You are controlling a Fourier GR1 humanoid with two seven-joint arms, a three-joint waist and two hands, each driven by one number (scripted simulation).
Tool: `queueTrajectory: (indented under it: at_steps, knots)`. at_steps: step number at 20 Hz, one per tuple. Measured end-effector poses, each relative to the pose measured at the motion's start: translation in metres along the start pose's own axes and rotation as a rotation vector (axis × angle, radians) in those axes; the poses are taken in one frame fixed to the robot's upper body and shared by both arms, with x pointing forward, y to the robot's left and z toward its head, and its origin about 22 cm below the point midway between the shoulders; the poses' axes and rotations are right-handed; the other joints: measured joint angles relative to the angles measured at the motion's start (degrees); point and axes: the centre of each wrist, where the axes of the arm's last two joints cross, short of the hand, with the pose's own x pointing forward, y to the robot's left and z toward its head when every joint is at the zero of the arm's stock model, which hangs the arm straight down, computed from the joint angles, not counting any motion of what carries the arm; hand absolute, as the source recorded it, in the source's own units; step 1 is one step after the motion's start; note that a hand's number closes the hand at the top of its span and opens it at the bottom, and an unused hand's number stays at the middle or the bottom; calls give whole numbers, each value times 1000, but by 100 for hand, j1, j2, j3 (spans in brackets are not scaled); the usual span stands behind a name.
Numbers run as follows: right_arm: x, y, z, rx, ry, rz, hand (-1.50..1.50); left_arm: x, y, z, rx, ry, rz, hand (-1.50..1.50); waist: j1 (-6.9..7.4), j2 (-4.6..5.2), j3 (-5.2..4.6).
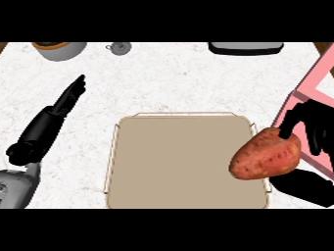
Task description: Pick the sweet potato from the tray and place it in the cardboard box
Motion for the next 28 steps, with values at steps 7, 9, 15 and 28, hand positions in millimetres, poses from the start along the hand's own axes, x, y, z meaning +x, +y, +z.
queueTrajectory:
  at_steps: [7,9,15,28]
  knots:
    - [-67,-27,-39,-56,147,10,150,-8,3,-1,-5,-5,-5,0,29,14,1]
    - [-87,-32,-48,-34,165,59,150,-6,1,-5,-5,-6,-5,0,36,17,0]
    - [-149,-45,-62,188,261,141,150,-5,0,-6,-2,-6,4,0,67,27,0]
    - [-244,-54,-69,602,321,150,-150,2,-4,-8,-11,-10,3,0,105,25,1]
